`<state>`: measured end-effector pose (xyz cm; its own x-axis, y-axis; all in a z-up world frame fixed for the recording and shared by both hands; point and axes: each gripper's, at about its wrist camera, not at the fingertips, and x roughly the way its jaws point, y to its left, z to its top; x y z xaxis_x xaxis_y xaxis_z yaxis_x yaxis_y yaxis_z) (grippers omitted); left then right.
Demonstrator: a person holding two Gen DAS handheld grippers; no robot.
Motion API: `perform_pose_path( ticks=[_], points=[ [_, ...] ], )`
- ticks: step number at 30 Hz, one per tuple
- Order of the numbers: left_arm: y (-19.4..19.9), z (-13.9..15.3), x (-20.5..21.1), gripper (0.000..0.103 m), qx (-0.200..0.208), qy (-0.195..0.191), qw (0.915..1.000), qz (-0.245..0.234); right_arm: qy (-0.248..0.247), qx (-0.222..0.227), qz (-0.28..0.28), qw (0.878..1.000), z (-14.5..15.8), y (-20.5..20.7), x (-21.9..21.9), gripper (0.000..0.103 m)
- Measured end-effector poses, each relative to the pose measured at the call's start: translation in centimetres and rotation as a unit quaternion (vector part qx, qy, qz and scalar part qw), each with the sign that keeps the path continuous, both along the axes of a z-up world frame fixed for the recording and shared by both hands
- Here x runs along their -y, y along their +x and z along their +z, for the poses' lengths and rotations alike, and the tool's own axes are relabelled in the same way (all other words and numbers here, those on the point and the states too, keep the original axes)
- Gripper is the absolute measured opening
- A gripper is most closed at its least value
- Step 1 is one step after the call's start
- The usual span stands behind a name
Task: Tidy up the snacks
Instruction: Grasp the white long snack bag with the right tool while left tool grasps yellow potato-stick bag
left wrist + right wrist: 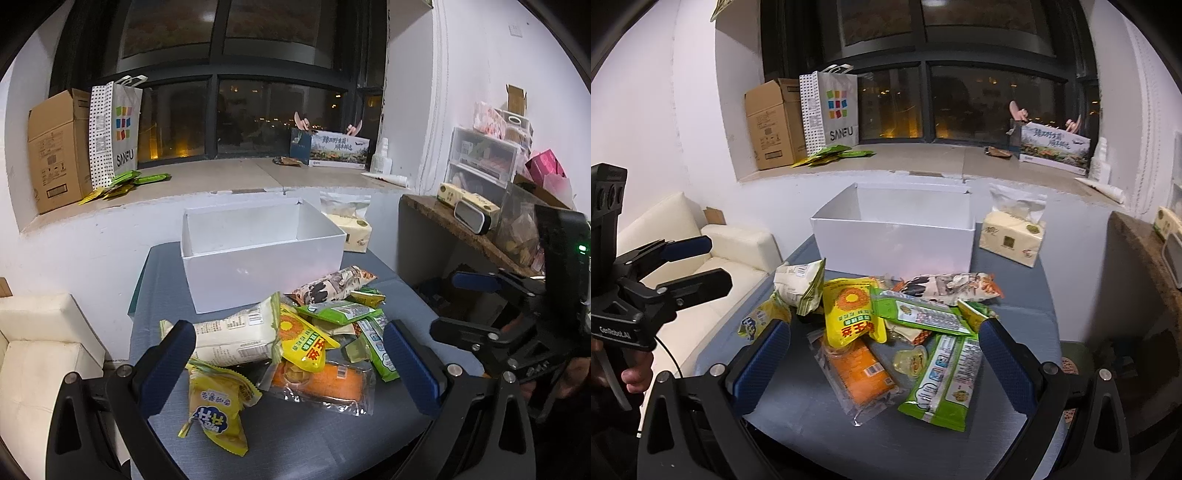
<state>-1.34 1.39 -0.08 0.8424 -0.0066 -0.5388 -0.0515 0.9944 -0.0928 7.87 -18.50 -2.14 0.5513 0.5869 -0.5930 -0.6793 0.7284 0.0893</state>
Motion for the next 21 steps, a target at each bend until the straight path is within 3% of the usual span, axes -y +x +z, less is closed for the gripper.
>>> perform_pose_path(
  ticks=[6, 11, 14, 21],
  points=[
    [-1.6, 0.0, -2.1, 0.103, 0.015, -0.009, 0.9998, 0.013, -0.010, -0.014, 0.054, 0.998, -0.5, 1.8, -2.5, 0.103],
    [-2.7, 0.1, -3.2, 0.103, 0.028, 0.002, 0.9996, 0.005, -0.044, -0.035, 0.130, 0.990, -0.9, 4.5, -7.4, 0.103],
    [-3.1, -0.1, -3.4, 0.103, 0.027, 0.019, 0.9995, 0.002, -0.062, -0.058, 0.171, 0.982, -1.5, 6.1, -11.4, 0.103],
    [-4.0, -1.0, -3.4, 0.103, 0.015, 0.041, 0.9988, -0.022, -0.166, -0.079, 0.241, 0.953, -4.7, 7.9, -21.9, 0.101]
  ],
)
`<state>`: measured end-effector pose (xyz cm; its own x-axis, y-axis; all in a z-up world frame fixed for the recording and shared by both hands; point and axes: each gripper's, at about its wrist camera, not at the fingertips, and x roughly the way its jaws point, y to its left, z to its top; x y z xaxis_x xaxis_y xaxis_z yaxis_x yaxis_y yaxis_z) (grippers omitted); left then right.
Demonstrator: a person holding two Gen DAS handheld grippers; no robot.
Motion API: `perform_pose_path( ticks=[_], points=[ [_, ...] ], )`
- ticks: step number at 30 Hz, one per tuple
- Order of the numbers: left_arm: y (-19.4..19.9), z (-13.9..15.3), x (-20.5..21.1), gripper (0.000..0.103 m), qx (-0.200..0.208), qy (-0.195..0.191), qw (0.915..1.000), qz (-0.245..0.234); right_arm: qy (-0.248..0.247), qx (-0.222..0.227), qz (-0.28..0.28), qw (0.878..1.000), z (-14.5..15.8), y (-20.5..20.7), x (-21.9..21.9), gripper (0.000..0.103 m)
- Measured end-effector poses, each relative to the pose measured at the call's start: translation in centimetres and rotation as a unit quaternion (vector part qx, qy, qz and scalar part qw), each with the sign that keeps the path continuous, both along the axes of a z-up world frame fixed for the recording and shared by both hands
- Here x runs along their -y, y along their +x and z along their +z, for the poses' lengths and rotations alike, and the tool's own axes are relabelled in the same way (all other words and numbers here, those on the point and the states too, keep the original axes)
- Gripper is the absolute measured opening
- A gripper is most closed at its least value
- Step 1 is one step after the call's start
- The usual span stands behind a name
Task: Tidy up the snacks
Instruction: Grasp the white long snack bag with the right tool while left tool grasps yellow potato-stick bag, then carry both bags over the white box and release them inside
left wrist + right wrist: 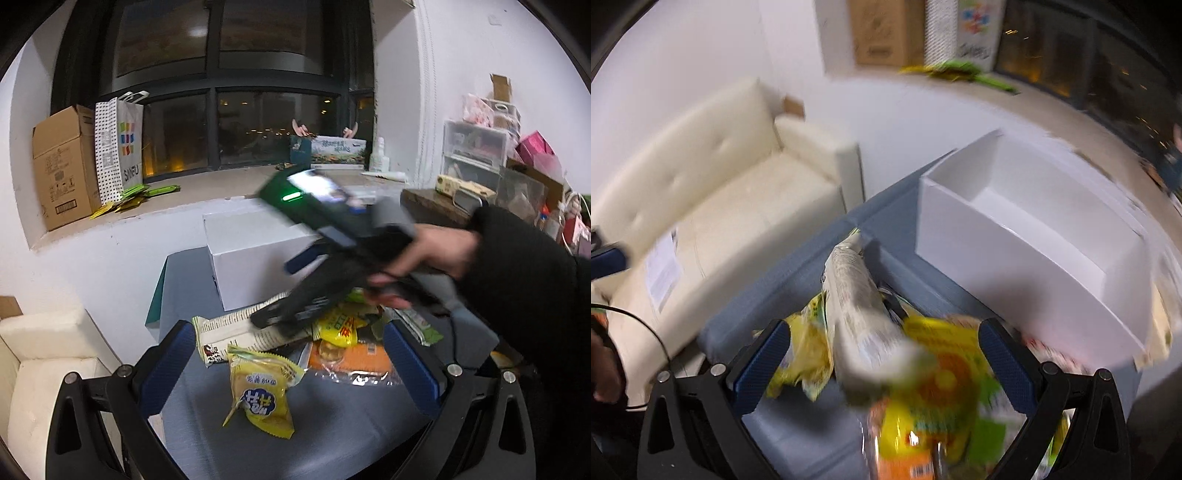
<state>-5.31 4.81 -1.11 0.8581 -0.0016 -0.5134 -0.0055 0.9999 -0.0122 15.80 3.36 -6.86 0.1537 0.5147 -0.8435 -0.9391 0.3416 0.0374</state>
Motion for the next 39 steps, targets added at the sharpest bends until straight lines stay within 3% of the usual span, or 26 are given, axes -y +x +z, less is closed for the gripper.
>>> perform_pose_path(
  ticks=[5, 6, 7, 9, 12, 15, 20, 23, 29, 39],
  points=[
    [0.0, -0.9, -0.3, 0.103, -0.019, 0.011, 0.9998, -0.001, -0.066, 0.003, 0.047, 0.997, -3.4, -0.4, -4.6, 0.082],
    [0.1, -1.1, -0.5, 0.103, -0.022, 0.010, 0.9997, 0.000, -0.082, 0.009, 0.049, 0.995, -4.2, -0.6, -5.0, 0.065],
    [0.1, -1.2, -0.8, 0.103, -0.024, 0.007, 0.9997, 0.002, -0.098, 0.005, 0.049, 0.994, -5.2, -0.7, -5.3, 0.055],
    [0.3, -1.6, -1.3, 0.103, -0.029, -0.001, 0.9995, 0.008, -0.095, -0.012, 0.058, 0.994, -5.8, -1.0, -5.3, 0.050],
    [0.6, -2.2, -1.7, 0.103, -0.040, -0.008, 0.9991, 0.015, -0.073, -0.020, 0.063, 0.995, -4.9, -1.3, -4.5, 0.034],
    [1.1, -3.3, -2.1, 0.103, -0.052, -0.013, 0.9985, 0.014, -0.049, -0.002, 0.039, 0.998, -3.1, -1.0, -2.8, 0.033],
    [2.6, -5.8, -3.0, 0.103, -0.089, -0.032, 0.9954, 0.014, 0.039, -0.006, -0.002, 0.999, 0.7, 0.0, 1.5, 0.032],
    [3.8, -7.8, -3.7, 0.103, -0.114, -0.042, 0.9926, 0.005, 0.097, -0.007, -0.037, 0.995, 3.2, 0.4, 6.2, 0.033],
    [6.8, -12.1, -4.4, 0.103, -0.169, -0.055, 0.9841, 0.004, 0.185, 0.004, -0.108, 0.977, 6.4, -1.1, 16.8, 0.032],
    [8.6, -15.8, -3.9, 0.101, -0.228, -0.040, 0.9729, 0.001, 0.254, -0.028, -0.241, 0.936, 4.6, -3.9, 28.4, 0.032]
  ],
)
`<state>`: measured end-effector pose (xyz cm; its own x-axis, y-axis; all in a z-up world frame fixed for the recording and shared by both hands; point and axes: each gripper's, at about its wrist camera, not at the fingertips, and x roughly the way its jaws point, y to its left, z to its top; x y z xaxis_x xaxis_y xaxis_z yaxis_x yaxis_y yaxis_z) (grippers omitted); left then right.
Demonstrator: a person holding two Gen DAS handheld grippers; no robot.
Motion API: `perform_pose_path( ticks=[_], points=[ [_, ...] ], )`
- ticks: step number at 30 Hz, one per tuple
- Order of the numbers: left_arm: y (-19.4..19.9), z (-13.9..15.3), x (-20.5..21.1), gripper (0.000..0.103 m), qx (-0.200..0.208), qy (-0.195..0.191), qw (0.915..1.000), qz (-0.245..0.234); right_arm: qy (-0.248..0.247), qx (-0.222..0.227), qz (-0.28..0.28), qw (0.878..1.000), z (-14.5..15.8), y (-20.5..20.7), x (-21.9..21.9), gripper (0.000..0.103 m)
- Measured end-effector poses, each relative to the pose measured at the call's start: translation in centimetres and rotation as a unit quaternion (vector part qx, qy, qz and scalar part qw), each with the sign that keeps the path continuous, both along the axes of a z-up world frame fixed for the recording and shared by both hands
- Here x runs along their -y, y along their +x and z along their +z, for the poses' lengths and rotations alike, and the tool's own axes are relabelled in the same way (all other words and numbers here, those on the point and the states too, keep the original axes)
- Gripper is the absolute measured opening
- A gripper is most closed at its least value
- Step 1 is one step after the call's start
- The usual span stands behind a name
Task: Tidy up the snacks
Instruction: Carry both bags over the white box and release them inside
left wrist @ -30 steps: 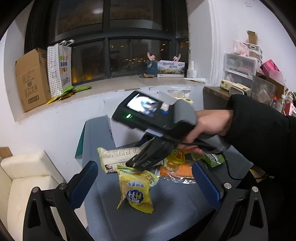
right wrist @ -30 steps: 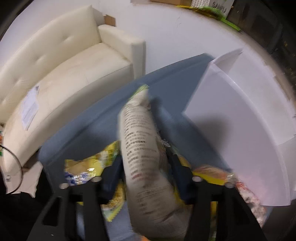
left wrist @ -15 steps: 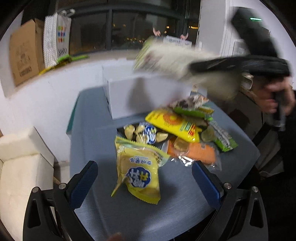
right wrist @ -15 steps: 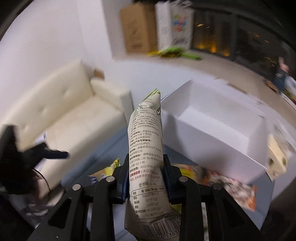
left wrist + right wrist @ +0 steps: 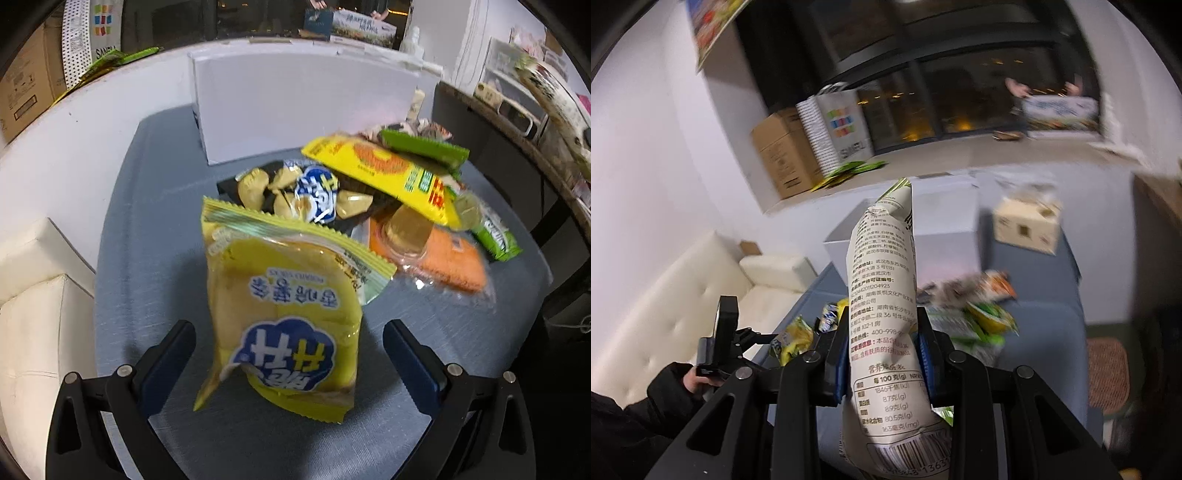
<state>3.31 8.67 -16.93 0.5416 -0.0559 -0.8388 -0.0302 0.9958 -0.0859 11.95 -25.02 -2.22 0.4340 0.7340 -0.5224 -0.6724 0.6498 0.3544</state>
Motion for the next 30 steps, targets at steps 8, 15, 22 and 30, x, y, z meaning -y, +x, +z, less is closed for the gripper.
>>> perform_pose_path(
  ticks=[8, 15, 22, 30],
  points=[
    [-0.3, 0.0, 0.3, 0.054, 0.003, 0.037, 0.9990, 0.026, 0.013, -0.036, -0.034, 0.999, -2.9, 0.3, 2.9, 0.032],
    [-2.3, 5.5, 0.5, 0.049, 0.097, 0.040, 0.9926, 0.061, 0.014, -0.030, -0.029, 0.999, -3.4, 0.5, 2.2, 0.032],
    [3.1, 14.4, -0.9, 0.049, 0.209, 0.009, 0.9742, 0.086, 0.006, -0.002, -0.040, 0.999, -1.4, 4.0, -0.8, 0.033],
    [16.3, 19.7, -3.1, 0.049, 0.219, -0.009, 0.9683, 0.121, -0.007, 0.041, -0.068, 0.997, 3.0, 11.6, -7.4, 0.033]
  ],
)
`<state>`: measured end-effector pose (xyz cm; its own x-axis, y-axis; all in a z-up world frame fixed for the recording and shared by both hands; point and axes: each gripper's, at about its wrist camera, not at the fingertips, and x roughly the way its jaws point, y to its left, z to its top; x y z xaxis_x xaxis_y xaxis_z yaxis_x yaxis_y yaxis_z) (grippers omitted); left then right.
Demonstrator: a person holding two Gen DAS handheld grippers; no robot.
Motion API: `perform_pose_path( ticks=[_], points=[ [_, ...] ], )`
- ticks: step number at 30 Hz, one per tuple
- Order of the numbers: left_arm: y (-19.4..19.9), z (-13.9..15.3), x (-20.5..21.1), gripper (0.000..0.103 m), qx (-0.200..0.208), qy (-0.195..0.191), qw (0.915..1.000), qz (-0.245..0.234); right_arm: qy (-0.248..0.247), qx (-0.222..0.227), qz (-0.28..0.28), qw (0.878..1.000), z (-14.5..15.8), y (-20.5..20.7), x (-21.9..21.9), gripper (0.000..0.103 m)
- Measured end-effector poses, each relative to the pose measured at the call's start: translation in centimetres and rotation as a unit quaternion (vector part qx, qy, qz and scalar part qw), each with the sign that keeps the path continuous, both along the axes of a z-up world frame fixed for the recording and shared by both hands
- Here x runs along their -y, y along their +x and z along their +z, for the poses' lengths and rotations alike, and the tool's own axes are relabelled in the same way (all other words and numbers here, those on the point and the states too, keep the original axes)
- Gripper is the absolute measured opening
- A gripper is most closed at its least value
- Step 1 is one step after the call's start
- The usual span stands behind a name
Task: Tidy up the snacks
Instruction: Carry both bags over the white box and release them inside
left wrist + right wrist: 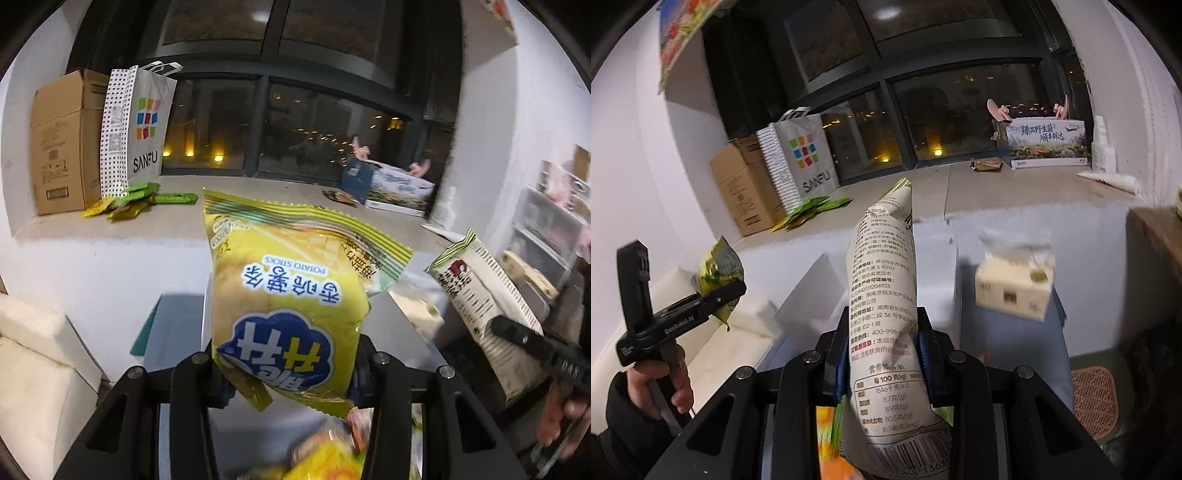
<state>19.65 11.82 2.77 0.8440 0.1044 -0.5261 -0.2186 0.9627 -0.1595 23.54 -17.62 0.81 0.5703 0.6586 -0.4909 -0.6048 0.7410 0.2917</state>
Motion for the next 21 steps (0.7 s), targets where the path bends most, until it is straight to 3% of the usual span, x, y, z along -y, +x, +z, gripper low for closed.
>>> perform_pose_path(
  ticks=[6, 9, 12, 13, 15, 17, 18, 19, 21],
  points=[
    [10.1, -2.4, -2.8, 0.049, -0.071, -0.017, 0.9966, 0.037, -0.058, -0.006, -0.027, 0.998, -0.1, 7.9, -6.6, 0.033],
    [12.7, -4.1, -3.4, 0.049, -0.103, -0.011, 0.9938, 0.042, -0.093, -0.020, -0.046, 0.994, -1.5, 11.5, -9.2, 0.033],
    [13.2, -5.8, -3.7, 0.052, -0.124, -0.018, 0.9914, 0.037, -0.099, -0.054, -0.045, 0.993, -3.0, 13.8, -10.3, 0.033],
    [13.5, -6.3, -3.8, 0.055, -0.132, -0.019, 0.9905, 0.033, -0.104, -0.056, -0.045, 0.992, -3.3, 14.2, -10.6, 0.033],
    [13.7, -7.4, -3.7, 0.071, -0.150, -0.016, 0.9882, 0.027, -0.107, -0.061, -0.045, 0.991, -3.8, 14.7, -11.0, 0.034],
    [13.4, -7.8, -3.7, 0.102, -0.156, -0.015, 0.9874, 0.026, -0.100, -0.079, -0.031, 0.991, -4.4, 15.2, -11.4, 0.037],
    [13.0, -7.7, -3.8, 0.103, -0.150, -0.016, 0.9882, 0.028, -0.098, -0.086, -0.026, 0.991, -4.5, 15.3, -11.6, 0.049],
    [12.6, -7.6, -3.9, 0.103, -0.146, -0.021, 0.9886, 0.028, -0.094, -0.086, -0.024, 0.992, -4.5, 15.3, -11.7, 0.078],
    [11.7, -7.2, -4.0, 0.103, -0.143, -0.029, 0.9889, 0.029, -0.083, -0.068, -0.036, 0.994, -4.2, 14.8, -11.4, 0.103]
  ],
)
